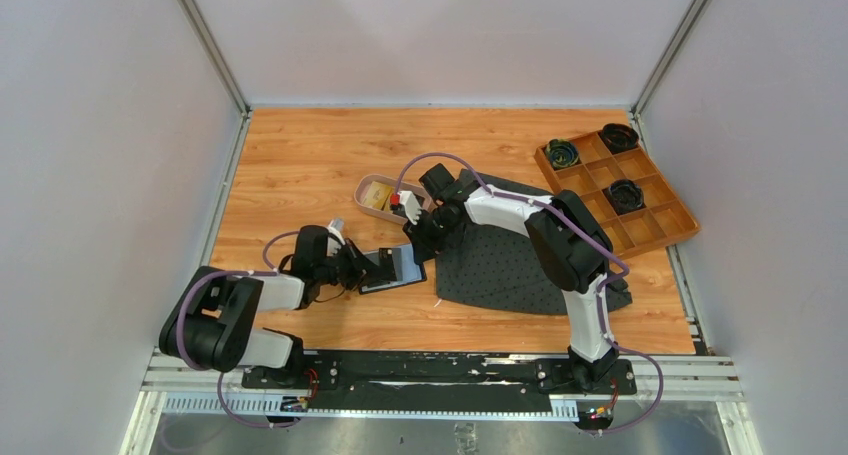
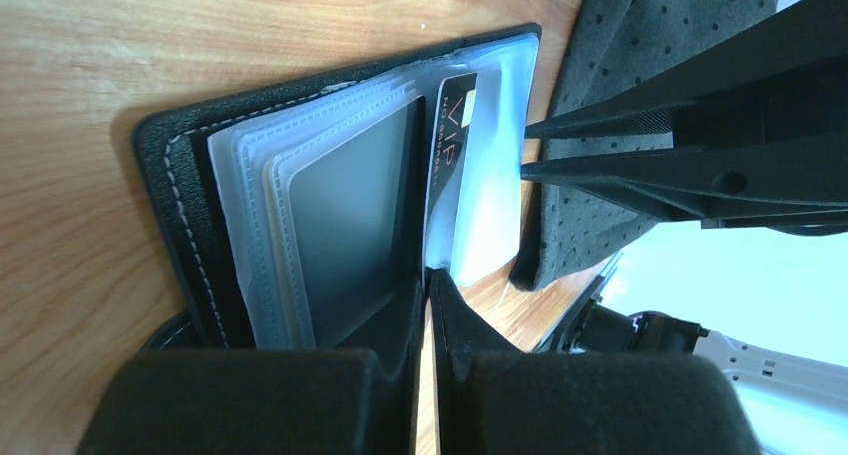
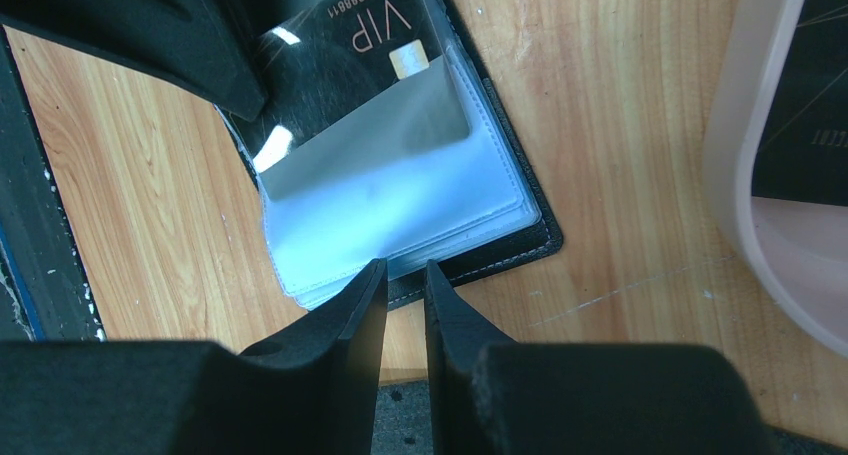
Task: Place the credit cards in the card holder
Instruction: Insert the credit card into the card holder.
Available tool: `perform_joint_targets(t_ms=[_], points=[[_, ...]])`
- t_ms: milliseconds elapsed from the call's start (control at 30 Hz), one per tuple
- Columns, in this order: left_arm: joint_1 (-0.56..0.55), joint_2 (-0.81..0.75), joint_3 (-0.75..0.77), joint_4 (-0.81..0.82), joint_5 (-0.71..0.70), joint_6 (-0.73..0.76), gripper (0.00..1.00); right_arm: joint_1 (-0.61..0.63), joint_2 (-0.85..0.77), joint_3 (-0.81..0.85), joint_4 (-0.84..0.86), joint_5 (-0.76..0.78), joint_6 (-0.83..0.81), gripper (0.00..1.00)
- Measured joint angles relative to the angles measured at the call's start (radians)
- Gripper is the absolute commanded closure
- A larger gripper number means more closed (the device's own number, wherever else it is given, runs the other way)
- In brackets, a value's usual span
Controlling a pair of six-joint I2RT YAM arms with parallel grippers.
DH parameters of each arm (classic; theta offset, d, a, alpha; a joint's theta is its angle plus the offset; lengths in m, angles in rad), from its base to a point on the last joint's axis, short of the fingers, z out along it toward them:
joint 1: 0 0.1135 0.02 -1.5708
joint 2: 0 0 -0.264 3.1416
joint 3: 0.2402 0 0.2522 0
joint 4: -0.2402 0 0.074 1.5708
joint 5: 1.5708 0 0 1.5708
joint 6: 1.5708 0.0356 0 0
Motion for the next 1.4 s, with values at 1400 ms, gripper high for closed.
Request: perform_joint_targets(t_ms=[1400], points=[[-0.052, 0.026, 0.0, 0.047, -0.008, -0.034, 0.66, -0.039, -0.189, -0.042, -0.141, -0.045, -0.177, 0.4]])
